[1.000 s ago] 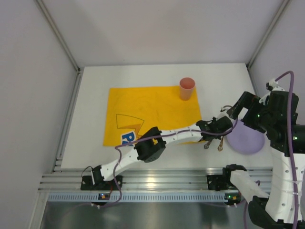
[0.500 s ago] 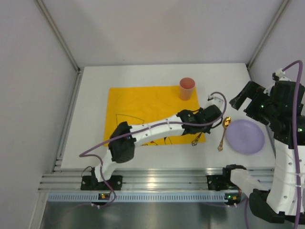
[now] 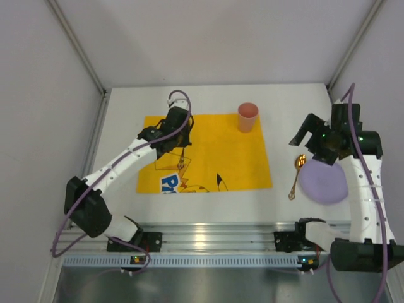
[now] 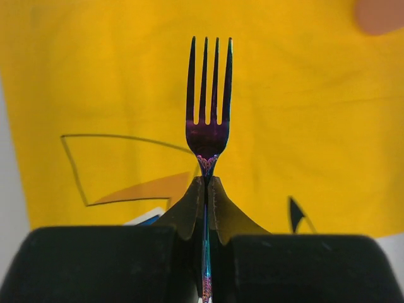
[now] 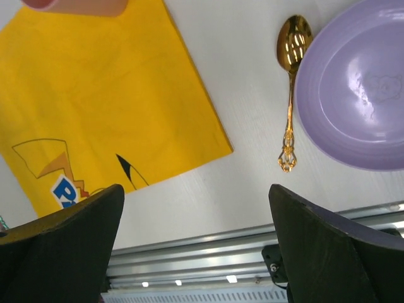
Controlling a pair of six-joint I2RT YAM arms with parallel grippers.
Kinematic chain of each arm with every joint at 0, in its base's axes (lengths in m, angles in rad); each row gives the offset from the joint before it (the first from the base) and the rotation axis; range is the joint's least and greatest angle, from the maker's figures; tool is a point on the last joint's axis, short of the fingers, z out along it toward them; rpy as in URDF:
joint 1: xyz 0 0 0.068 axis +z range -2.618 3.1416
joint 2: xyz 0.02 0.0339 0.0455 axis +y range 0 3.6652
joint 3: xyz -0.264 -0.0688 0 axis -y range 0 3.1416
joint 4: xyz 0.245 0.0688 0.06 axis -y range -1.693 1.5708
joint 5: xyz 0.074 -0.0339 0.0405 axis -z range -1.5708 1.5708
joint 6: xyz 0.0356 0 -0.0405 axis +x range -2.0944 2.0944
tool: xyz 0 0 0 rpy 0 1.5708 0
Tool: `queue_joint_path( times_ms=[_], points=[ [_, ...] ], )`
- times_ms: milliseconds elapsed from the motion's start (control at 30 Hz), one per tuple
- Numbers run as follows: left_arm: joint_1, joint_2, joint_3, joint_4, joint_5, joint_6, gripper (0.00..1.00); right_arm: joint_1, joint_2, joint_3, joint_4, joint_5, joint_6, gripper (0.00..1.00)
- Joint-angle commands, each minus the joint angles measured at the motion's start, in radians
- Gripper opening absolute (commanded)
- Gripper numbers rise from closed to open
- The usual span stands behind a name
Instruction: Set the dinner table for one person
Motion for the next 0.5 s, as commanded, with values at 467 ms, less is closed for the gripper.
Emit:
queue_joint_path(
  times_ms=[467],
  points=[
    [0.445, 0.045, -0.236, 0.228, 0.326, 0.214, 0.0, -0.002, 0.308, -0.482, 0.379, 0.078, 0.02, 0.59]
  ],
)
